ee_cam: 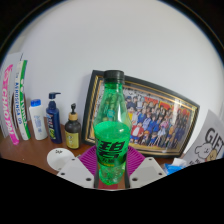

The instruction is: Pour water

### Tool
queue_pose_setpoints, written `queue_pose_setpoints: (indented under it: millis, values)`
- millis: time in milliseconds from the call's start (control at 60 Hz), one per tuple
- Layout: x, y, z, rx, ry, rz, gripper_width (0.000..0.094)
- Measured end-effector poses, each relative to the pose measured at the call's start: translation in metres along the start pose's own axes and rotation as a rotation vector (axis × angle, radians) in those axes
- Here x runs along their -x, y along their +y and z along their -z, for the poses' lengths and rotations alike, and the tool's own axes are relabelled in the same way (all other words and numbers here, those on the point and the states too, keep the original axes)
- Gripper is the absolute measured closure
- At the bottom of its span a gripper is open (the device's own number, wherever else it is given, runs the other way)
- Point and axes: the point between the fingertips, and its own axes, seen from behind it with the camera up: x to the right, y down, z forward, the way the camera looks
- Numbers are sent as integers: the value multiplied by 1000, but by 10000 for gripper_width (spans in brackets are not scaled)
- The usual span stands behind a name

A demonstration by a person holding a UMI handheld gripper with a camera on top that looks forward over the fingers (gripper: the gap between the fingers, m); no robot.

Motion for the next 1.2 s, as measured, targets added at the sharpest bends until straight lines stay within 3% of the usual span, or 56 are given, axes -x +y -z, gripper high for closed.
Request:
queue_pose_setpoints:
  millis: [350,450,617,733,933,1200]
  values:
    - [7,86,-34,77,-38,-183,579]
    - [6,84,-30,22,-36,-187,552]
    - [7,92,-23,49,-40,-196,396]
    - [12,101,-9,111,-44,-167,69]
    - [19,96,54,207,26,-188,82]
    - [65,86,204,380,127,-223,85]
